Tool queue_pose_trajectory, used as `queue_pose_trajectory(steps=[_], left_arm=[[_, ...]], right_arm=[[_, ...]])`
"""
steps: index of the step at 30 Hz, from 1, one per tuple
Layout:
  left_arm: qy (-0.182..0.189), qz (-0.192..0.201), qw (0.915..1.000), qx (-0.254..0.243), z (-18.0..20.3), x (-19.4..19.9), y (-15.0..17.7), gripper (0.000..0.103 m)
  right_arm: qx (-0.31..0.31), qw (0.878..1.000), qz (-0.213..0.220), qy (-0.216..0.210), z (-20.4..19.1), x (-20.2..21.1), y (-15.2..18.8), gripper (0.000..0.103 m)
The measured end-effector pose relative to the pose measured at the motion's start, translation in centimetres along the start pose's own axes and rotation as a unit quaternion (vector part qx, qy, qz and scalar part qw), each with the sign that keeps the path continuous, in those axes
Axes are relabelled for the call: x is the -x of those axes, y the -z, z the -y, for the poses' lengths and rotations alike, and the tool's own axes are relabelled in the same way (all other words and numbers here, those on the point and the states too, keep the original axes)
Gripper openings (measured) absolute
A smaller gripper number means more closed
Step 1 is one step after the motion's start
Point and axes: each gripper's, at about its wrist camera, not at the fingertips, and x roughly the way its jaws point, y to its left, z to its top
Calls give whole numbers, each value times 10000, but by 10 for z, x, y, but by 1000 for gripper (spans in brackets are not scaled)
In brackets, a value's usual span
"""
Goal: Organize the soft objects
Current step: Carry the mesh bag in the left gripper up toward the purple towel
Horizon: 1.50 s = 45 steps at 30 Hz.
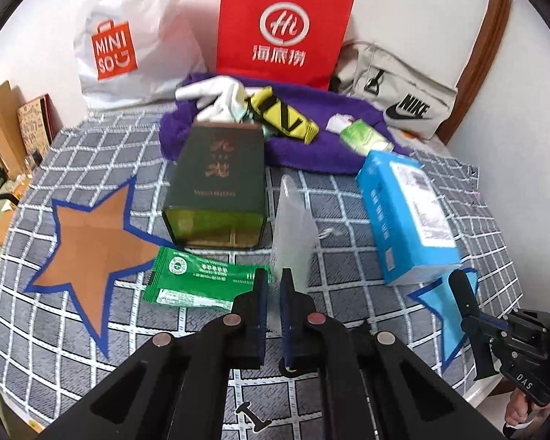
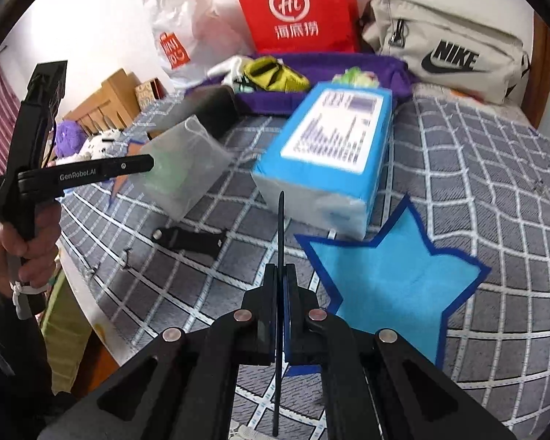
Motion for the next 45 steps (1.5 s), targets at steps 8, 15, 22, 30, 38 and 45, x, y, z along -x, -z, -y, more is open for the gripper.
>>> queue_pose_trajectory(steps=[8, 15, 22, 30, 38, 45], left_arm=[[-34, 344, 9994, -91, 9, 34, -20, 7], [-24, 611, 9981, -112, 13, 54, -43, 7], [19, 770, 9970, -66, 11, 63, -67, 7], [-24, 964, 9953, -57, 7, 72, -95, 7], [-61, 1005, 9949, 1, -1, 68, -113, 7], [-89, 981, 9951, 11, -7, 58, -127, 7]], right_arm=[[32, 9993, 379, 30, -3, 30, -26, 3], [22, 9977, 672, 42, -2, 46, -59, 3], [-3, 9966, 816, 107, 3, 47, -93, 3], [7, 9955, 928, 179, 7, 45, -123, 3], [-81, 9949, 978, 251, 15, 38, -147, 3], [-109, 9941, 1044, 288, 19, 32, -165, 3]])
